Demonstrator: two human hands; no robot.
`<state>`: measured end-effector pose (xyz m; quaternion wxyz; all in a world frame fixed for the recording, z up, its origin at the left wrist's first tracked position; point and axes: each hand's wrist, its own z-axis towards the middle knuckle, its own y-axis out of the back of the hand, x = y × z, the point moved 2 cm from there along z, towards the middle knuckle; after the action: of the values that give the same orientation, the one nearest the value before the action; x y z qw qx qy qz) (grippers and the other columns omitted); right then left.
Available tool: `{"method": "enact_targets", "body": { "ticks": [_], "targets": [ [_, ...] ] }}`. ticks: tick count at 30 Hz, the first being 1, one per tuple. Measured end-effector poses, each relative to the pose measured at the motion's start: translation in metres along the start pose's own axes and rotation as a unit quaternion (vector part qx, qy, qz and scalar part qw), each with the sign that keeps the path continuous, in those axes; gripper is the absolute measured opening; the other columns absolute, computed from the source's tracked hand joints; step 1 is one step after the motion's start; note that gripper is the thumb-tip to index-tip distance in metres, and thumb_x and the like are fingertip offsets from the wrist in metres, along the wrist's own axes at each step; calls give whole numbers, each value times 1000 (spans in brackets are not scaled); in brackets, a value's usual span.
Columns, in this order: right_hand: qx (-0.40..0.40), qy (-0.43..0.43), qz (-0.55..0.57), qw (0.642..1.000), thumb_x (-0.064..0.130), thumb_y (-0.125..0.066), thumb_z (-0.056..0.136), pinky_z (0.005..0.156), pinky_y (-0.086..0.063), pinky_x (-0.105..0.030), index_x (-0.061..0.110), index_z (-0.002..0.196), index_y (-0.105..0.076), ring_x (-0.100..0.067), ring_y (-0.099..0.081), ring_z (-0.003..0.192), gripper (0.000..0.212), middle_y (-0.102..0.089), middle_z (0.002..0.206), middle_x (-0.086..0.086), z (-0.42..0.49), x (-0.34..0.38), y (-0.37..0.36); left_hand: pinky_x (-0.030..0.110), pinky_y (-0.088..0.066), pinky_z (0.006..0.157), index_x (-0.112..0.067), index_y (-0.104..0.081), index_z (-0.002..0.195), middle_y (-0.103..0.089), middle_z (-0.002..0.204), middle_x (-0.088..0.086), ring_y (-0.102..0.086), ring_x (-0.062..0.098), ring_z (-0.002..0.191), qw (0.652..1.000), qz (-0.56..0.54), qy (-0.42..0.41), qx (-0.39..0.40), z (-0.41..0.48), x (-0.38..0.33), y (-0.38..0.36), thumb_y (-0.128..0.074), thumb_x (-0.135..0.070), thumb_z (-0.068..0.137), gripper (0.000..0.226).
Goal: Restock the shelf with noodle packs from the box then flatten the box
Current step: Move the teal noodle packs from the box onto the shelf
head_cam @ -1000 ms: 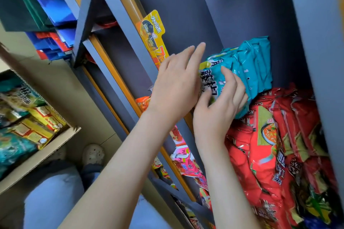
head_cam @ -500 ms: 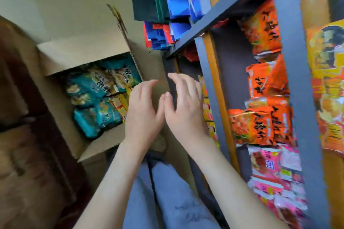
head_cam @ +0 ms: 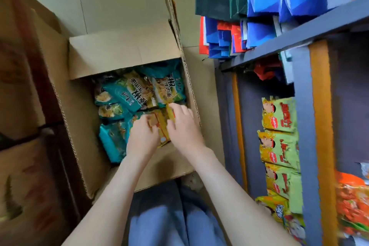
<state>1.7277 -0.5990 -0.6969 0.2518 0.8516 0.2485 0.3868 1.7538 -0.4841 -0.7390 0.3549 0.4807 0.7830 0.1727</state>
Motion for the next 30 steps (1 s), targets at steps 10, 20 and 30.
{"method": "enact_targets", "body": {
  "ticks": [10, 20, 30],
  "targets": [
    [80, -75, -3, 994, 8, -44, 93, 114, -23, -34, 12, 142, -33, -24, -26, 137, 51, -37, 143, -7, 85, -84, -112, 29, -38, 94, -10, -44, 134, -56, 126, 4, -53, 22, 116, 959, -204, 186, -65, 129, 110, -61, -62, -40, 88, 58],
    [32, -64, 73, 995, 9, -46, 94, 109, -34, -35, 16, 136, -42, -19, -38, 127, 43, -44, 133, -3, 99, -62, -93, 33, -47, 87, -10, -52, 114, -56, 116, 10, -56, 26, 102, 941, -233, 171, -178, 164, 81, -58, -69, -39, 78, 49],
    [-45, -75, 142, 986, 9, -52, 91, 104, -41, -37, 18, 133, -44, -15, -46, 121, 43, -48, 130, 0, -5, 19, 28, 28, -43, 70, -16, -42, 115, -55, 99, 0, -57, 19, 81, 964, -206, 125, -114, 8, -24, 44, -60, -26, 87, 35]
  ]
}}
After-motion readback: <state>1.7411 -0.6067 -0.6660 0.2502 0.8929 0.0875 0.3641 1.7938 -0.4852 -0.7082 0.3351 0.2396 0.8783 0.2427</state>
